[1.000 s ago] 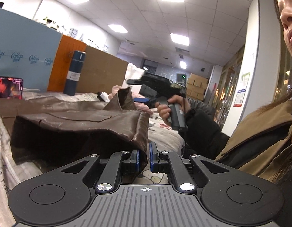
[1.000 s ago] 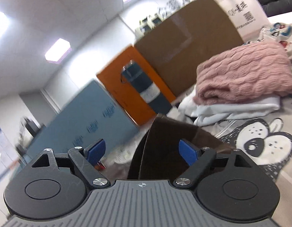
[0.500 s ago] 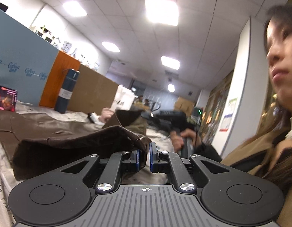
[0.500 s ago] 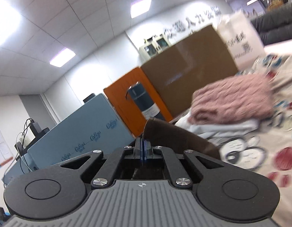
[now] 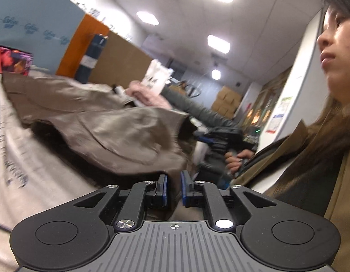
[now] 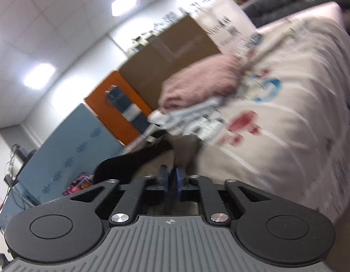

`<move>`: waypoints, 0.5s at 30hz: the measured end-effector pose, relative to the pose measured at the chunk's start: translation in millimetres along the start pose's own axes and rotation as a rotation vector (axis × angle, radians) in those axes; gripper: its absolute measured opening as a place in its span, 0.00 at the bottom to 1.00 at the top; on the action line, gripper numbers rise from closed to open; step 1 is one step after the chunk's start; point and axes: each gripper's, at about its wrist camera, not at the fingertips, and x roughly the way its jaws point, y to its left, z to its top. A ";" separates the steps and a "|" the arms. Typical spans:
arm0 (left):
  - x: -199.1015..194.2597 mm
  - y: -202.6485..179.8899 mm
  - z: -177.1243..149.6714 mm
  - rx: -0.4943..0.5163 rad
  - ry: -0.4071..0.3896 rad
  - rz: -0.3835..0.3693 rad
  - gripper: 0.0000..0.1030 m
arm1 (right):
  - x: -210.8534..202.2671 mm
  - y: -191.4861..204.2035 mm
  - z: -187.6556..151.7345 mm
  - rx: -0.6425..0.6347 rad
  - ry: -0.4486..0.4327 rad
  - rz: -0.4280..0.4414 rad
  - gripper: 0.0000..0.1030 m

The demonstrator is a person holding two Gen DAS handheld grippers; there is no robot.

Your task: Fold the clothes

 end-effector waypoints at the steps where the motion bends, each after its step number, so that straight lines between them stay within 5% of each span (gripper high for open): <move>1: -2.1 3.3 5.0 -0.005 -0.023 0.033 0.15 | -2.1 -4.9 0.6 0.007 -0.010 -0.018 0.41; 3: -6.4 9.9 15.1 -0.014 -0.070 0.098 0.26 | -5.1 -10.4 4.8 -0.002 -0.028 -0.039 0.50; 5: -10.7 16.5 25.1 -0.023 -0.116 0.163 0.81 | -7.4 -12.2 10.0 -0.019 -0.052 -0.047 0.59; 6: -12.9 19.8 30.1 -0.028 -0.140 0.196 0.87 | -8.3 -11.7 13.7 -0.038 -0.067 -0.064 0.60; 10: -16.3 36.5 54.2 -0.056 -0.219 0.358 0.92 | -11.5 -6.7 32.6 -0.137 -0.122 -0.117 0.66; 15: 24.2 82.7 100.5 -0.017 -0.215 0.653 0.93 | 19.5 15.9 67.8 -0.228 -0.104 0.018 0.78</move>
